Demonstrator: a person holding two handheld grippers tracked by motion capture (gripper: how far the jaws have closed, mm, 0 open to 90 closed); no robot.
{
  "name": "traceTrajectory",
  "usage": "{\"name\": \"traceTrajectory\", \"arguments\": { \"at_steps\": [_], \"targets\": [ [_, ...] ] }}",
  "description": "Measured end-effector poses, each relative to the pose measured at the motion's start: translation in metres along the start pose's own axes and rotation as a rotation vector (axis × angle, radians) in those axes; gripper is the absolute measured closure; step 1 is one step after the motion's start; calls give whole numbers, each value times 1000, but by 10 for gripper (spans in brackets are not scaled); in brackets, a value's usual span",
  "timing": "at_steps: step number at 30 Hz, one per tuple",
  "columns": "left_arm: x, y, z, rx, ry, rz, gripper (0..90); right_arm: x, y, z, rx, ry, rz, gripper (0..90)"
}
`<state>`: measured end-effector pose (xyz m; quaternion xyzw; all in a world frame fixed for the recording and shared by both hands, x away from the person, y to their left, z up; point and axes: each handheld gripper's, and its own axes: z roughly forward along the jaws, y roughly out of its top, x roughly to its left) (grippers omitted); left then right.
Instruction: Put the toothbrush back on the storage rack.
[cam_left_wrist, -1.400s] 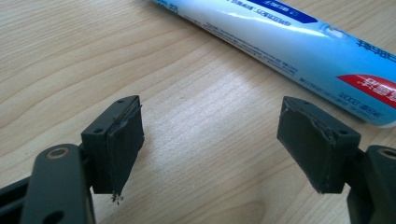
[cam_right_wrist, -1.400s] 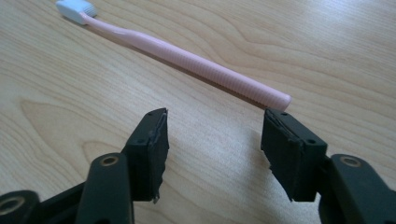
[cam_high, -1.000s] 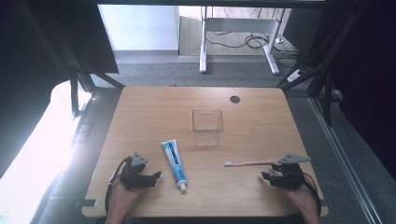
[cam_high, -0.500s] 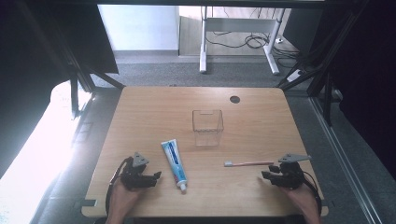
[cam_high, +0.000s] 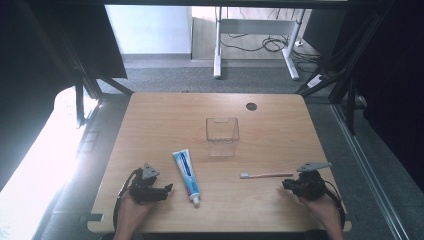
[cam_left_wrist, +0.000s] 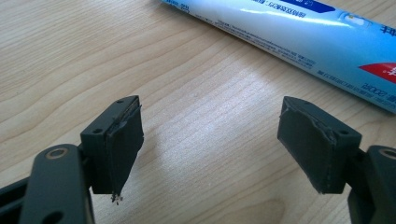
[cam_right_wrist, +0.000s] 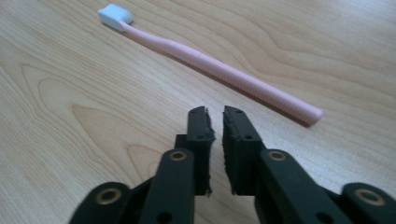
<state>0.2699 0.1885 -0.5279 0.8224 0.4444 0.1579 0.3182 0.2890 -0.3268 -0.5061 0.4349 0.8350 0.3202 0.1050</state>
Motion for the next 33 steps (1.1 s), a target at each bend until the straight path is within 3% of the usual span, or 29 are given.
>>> {"name": "traceTrajectory", "arguments": {
  "at_steps": [4,14,18,33],
  "targets": [
    [1,-1,1,2,-7,-10,225,1,3,2,18,-2,-15,895],
    [-1,0,3,9,-9,-3,225,-3,11,2,29,-16,-24,897],
    [-1,0,4,11,-4,4,225,-4,24,5,31,-17,-36,897],
    [-1,-1,4,13,3,12,224,-9,53,31,75,-18,-50,896]
  ]
}}
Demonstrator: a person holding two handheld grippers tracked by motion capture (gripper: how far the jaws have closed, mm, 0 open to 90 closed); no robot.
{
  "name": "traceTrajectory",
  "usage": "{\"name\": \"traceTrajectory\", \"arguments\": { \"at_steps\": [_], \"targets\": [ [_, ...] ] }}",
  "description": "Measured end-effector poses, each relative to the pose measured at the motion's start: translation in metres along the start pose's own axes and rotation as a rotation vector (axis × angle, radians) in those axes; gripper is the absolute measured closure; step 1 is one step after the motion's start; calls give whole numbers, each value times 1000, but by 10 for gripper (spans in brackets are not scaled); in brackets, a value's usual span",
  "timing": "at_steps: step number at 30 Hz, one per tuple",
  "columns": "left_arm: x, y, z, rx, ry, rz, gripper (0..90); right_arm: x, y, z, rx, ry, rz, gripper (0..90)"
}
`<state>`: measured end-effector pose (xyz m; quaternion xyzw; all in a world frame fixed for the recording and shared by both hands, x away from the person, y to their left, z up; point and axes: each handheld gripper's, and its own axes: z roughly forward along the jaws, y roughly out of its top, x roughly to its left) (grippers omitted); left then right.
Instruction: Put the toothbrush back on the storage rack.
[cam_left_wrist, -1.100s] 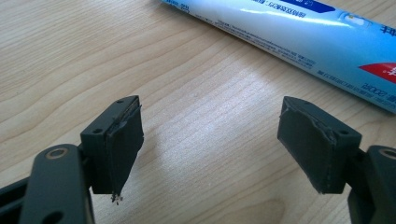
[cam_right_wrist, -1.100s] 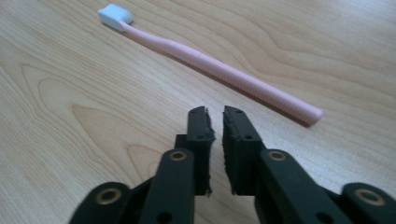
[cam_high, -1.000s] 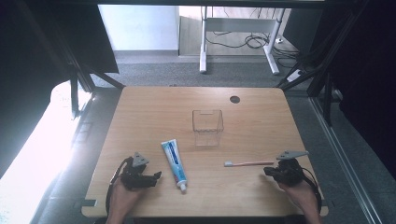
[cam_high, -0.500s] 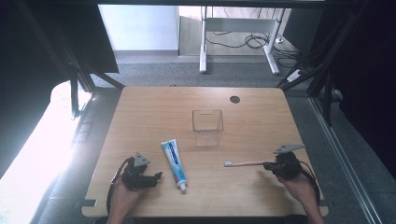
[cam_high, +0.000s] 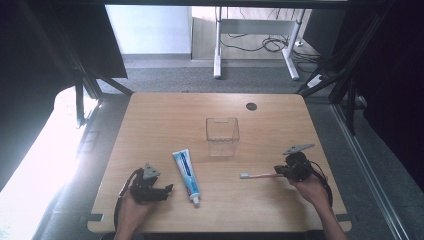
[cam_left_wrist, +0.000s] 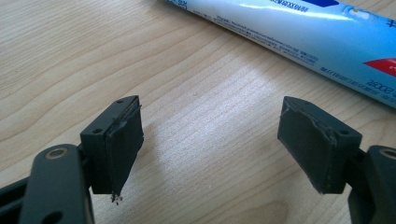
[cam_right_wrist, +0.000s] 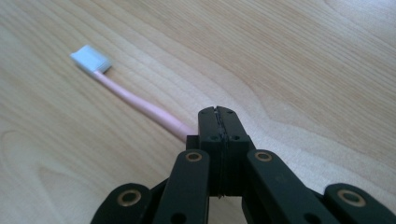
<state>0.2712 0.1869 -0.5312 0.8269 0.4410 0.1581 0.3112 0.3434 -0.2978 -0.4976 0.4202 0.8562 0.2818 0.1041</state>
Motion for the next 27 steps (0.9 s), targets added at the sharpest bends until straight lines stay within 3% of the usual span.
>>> {"name": "traceTrajectory", "arguments": {
  "at_steps": [11,27],
  "targets": [
    [-1,0,2,7,1,5,223,-8,-3,13,17,-8,25,895],
    [-2,0,3,13,1,8,223,-5,-17,4,18,4,11,891]
  ]
}}
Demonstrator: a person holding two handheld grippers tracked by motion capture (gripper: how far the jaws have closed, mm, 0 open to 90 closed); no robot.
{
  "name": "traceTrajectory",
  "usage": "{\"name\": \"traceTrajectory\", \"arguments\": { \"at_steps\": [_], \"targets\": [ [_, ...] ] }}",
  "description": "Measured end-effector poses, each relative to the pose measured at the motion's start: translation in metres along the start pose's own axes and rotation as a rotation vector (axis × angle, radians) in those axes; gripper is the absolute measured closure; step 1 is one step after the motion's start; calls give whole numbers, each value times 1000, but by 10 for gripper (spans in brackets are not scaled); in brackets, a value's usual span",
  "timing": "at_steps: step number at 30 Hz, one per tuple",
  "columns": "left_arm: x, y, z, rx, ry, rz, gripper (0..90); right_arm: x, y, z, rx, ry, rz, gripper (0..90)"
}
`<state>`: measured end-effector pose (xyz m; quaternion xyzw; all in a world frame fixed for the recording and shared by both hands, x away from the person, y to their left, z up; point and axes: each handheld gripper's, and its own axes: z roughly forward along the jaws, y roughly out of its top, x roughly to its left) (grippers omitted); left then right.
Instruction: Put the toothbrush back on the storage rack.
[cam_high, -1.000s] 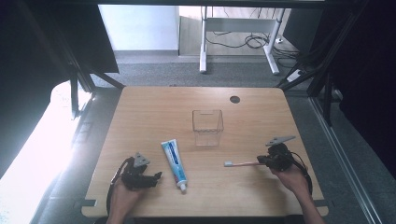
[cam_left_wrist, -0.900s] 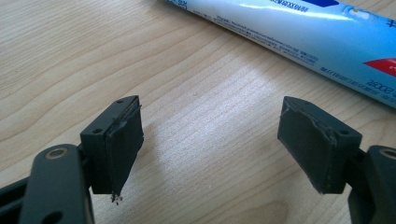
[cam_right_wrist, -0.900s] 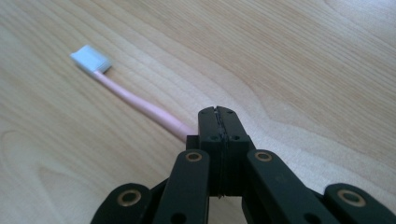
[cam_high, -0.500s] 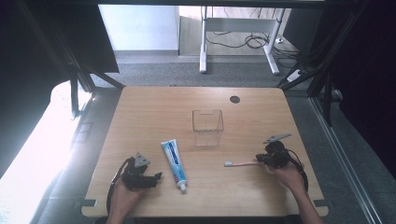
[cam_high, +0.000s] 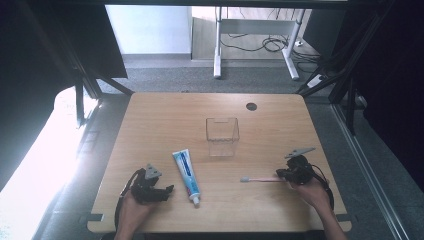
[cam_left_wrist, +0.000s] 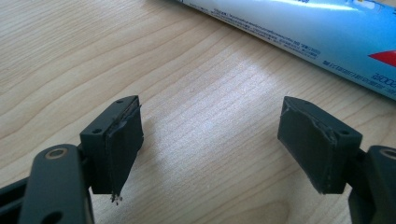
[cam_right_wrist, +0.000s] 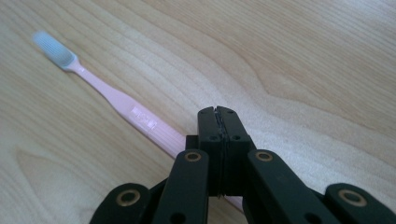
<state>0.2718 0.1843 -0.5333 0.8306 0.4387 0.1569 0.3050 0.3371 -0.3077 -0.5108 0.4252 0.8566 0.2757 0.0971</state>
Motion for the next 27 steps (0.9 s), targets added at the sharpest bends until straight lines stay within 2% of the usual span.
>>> {"name": "traceTrajectory", "arguments": {
  "at_steps": [13,23,27],
  "targets": [
    [0,0,0,1,3,1,223,3,-14,-10,8,9,-11,888],
    [-1,0,0,1,1,2,223,12,-27,-17,1,29,-15,882],
    [-1,0,0,3,-1,7,223,20,-34,-20,-1,47,-25,876]
  ]
}}
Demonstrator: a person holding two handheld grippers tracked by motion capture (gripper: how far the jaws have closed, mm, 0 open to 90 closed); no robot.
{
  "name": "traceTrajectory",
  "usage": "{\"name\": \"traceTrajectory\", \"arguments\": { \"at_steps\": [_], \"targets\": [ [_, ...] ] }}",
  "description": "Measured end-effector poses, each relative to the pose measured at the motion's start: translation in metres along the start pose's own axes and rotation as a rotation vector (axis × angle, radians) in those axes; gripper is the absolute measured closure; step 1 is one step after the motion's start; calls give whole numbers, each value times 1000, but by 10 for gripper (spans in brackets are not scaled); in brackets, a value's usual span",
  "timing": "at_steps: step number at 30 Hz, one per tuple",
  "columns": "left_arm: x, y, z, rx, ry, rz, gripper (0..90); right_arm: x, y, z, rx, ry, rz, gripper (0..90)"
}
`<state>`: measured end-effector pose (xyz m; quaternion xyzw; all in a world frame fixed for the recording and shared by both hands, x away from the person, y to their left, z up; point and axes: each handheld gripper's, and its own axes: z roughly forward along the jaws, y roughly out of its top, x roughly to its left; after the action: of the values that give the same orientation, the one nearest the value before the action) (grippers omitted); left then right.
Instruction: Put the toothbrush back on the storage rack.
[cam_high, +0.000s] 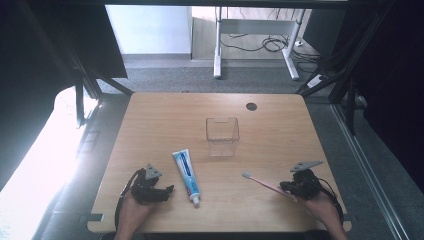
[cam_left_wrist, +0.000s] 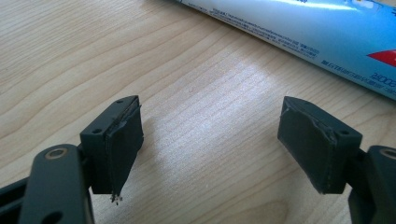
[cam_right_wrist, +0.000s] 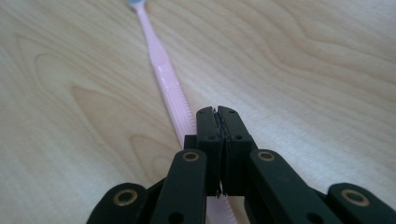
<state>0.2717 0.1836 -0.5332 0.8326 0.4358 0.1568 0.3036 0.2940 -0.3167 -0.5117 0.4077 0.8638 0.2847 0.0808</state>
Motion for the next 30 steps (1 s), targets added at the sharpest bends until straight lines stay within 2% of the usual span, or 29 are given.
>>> {"name": "traceTrajectory", "arguments": {
  "at_steps": [14,26,30],
  "targets": [
    [-1,0,0,-3,1,0,223,19,-10,-8,7,24,-17,870],
    [-1,0,-1,-7,-4,-7,223,21,-8,-12,15,23,-24,856],
    [-1,1,0,-5,-5,-1,223,19,-5,-15,32,15,-30,819]
  ]
}}
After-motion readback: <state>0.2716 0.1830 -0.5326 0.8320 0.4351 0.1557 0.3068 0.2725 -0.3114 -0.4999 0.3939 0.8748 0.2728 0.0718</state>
